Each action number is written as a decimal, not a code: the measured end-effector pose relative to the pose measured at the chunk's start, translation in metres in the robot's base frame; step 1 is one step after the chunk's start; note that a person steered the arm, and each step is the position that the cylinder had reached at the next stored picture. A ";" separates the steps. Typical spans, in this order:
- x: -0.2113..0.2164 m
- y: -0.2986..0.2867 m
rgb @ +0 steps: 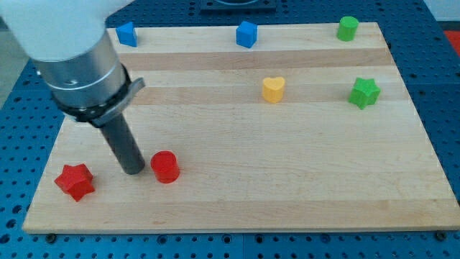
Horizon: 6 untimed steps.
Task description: Move the red circle to the bottom center of the board
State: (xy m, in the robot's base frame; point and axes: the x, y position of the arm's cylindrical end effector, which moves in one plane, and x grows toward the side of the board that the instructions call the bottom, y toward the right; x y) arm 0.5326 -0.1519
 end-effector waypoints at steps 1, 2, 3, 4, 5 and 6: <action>0.005 0.030; 0.005 0.065; 0.009 0.097; 0.023 0.125; 0.034 0.135; 0.046 0.129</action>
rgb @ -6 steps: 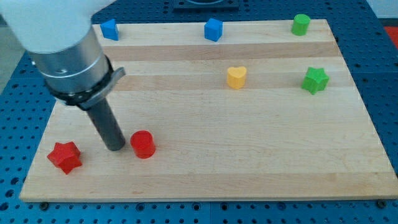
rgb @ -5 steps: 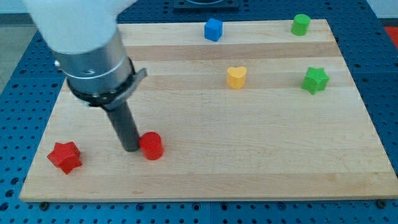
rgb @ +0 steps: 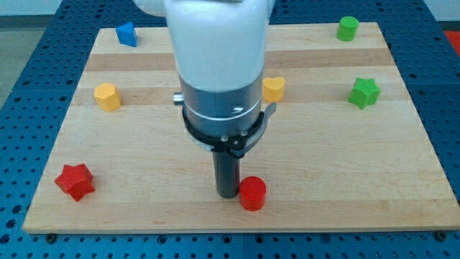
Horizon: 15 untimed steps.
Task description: Move the red circle to the bottom center of the board
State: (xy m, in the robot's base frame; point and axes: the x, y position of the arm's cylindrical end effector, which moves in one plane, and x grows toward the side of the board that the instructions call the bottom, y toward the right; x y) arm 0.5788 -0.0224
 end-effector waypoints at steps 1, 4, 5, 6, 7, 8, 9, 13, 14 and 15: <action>0.023 -0.012; 0.039 0.010; 0.040 0.030; 0.040 0.036; 0.040 0.037; 0.040 0.037; 0.035 0.037; 0.026 0.040; 0.026 0.040; 0.026 0.032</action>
